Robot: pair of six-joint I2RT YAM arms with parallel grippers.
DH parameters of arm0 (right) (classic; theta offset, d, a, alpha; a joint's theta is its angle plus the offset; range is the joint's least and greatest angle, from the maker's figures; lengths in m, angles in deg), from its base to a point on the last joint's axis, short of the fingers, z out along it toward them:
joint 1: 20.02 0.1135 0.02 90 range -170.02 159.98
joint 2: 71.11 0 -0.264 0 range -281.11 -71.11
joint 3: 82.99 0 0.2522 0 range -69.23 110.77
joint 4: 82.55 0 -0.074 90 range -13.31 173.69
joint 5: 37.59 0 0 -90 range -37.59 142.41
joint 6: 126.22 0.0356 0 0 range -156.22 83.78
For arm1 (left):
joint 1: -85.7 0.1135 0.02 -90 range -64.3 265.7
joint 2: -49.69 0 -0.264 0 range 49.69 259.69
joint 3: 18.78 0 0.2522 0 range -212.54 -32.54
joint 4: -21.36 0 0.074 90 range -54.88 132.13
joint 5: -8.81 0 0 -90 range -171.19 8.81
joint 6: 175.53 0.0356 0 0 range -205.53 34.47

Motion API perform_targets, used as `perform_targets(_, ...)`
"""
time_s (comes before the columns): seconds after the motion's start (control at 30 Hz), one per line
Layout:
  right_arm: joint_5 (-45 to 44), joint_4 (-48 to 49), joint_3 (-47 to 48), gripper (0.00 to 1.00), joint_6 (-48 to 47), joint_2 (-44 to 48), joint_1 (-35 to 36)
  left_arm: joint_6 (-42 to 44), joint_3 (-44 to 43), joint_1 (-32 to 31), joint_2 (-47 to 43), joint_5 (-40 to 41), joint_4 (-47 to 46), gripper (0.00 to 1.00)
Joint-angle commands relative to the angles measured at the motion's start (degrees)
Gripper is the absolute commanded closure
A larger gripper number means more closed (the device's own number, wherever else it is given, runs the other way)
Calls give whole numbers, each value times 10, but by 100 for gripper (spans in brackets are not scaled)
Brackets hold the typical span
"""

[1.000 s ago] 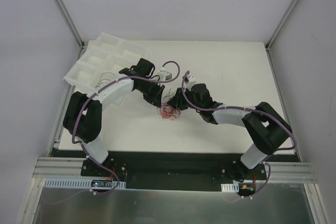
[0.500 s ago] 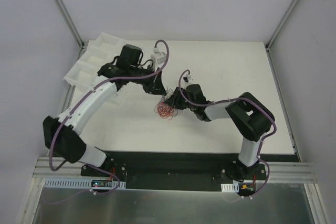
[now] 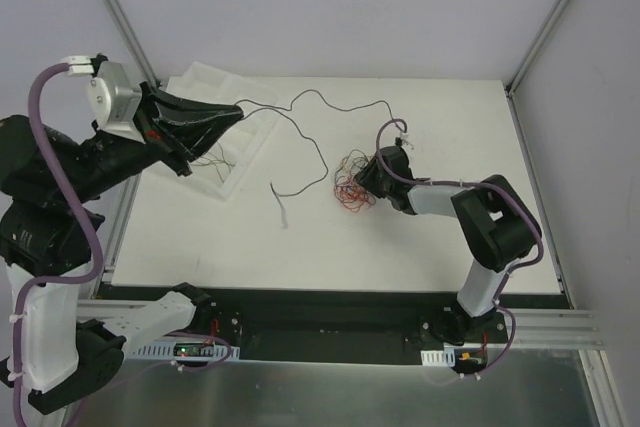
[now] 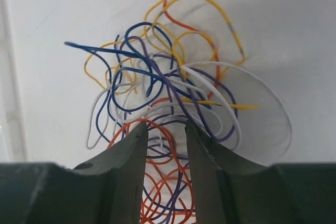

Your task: Untangle the cables

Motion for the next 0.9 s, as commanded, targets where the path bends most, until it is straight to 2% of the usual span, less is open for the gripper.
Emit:
perform_targets(0.0, -97, -134, 4, 62, 38, 18, -36, -22, -7, 0, 23, 33, -8, 100)
perform_targets(0.17, -126, -149, -17, 62, 37, 64, -90, -42, 79, 0, 16, 39, -14, 100)
perform_targets(0.3, -91, -93, -62, 62, 31, 106, -132, -47, 186, 0, 0, 55, -28, 100)
perform_targets(0.5, -27, -61, -60, 62, -4, 102, -130, -89, 371, 0, 14, 39, -63, 100)
perform_targets(0.6, -4, -60, -51, 61, -13, 91, -130, -97, 436, 0, 43, 33, -77, 100)
perform_targets(0.7, 0, -54, -49, 62, -18, 87, -127, -99, 463, 0, 82, 38, -83, 100)
perform_targets(0.87, 18, -54, -38, 62, -24, 74, -126, -101, 454, 0, 155, 46, -87, 100)
